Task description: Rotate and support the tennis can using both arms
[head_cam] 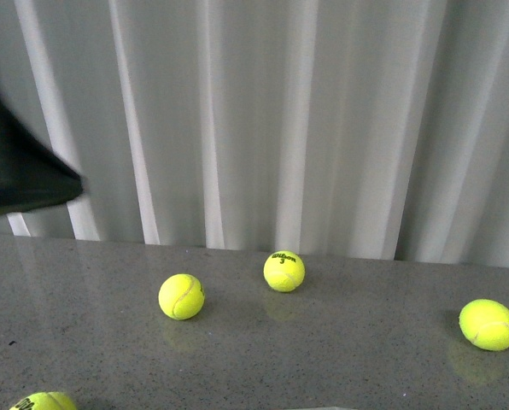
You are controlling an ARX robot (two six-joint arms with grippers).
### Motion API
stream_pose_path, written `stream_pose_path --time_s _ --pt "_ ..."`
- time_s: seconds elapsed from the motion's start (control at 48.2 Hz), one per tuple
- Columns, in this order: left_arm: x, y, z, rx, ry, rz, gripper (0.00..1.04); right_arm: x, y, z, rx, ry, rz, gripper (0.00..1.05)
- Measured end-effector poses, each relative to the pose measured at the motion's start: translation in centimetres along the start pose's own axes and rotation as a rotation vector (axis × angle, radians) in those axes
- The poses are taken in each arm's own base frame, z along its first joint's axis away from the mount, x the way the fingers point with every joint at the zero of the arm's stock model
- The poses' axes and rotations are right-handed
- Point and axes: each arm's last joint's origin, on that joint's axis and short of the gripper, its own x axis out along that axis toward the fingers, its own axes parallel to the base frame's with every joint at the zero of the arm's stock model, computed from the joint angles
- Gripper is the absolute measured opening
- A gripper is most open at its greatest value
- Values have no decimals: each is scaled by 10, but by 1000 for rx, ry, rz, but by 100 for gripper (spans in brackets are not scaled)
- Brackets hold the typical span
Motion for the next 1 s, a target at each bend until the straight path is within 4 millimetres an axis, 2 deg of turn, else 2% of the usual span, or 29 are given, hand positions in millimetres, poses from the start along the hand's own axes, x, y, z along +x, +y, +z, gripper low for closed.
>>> stream_pose_path --time_s 0.104,0.208,0.311,0.457,0.685,0.997 --pt "49 -10 -14 -11 216 -69 98 0 0 0 0 0 0 98" --pt "81 -19 -40 6 395 -128 98 0 0 0 0 0 0 98" --pt "100 -31 -63 42 499 -164 98 0 0 0 0 0 0 98" --pt "118 -39 -84 63 556 -199 98 0 0 0 0 0 0 98" --pt "145 -33 -112 58 607 -184 98 0 0 0 0 0 0 98" --pt "163 -32 -113 56 595 -178 98 0 0 0 0 0 0 98"
